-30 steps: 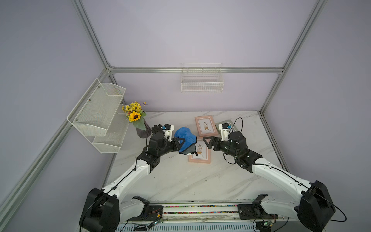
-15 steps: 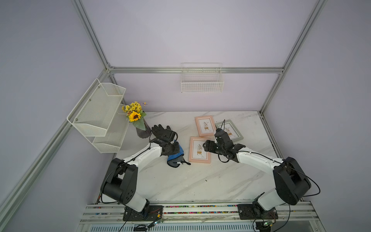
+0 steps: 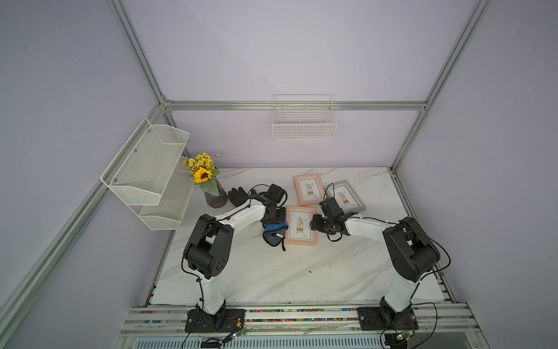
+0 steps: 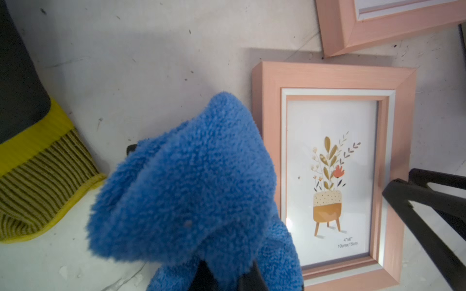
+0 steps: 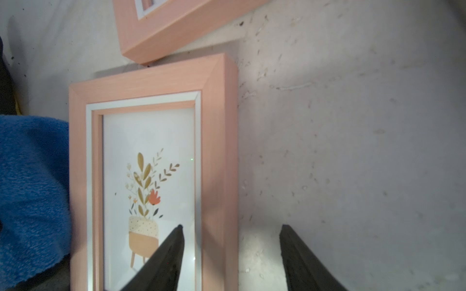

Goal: Wipe the picture frame with a cloth
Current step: Wipe the dirt from the picture frame.

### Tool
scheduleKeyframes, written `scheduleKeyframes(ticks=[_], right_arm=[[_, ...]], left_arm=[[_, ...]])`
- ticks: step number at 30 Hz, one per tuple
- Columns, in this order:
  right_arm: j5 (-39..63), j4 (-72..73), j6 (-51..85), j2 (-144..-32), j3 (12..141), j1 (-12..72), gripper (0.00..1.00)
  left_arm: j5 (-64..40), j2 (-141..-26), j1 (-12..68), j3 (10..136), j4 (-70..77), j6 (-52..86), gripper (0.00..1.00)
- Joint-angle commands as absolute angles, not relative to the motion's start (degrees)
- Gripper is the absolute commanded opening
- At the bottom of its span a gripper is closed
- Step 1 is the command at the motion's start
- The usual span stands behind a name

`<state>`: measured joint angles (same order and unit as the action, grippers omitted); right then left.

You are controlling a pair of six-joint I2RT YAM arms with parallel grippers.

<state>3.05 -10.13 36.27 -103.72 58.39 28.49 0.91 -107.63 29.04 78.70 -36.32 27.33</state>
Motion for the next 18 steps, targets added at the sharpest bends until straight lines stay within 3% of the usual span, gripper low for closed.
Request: scheduleKeyframes(ticks=[1, 9, 13, 18], right_arm=[[3.98, -9.15, 34.96, -105.92, 59.93, 28.6, 0.58], [3.36, -9.61, 33.36, -108.54, 60.77, 28.63, 0.44], [4.27, -9.19, 33.13, -108.8, 60.66, 28.65, 0.38], [4.47, -8.17, 34.63, -108.62, 59.75, 28.65, 0.32]], left_arm=[[0.87, -108.56, 29.53, 82.7, -37.04, 25.42, 0.0], [-2.49, -114.22, 30.1, 88.43, -37.35, 24.2, 0.0], [-11.44, -117.03, 30.56, 91.2, -38.88, 24.65, 0.0], [-6.84, -118.73, 32.29, 92.32, -44.01, 25.04, 0.0]])
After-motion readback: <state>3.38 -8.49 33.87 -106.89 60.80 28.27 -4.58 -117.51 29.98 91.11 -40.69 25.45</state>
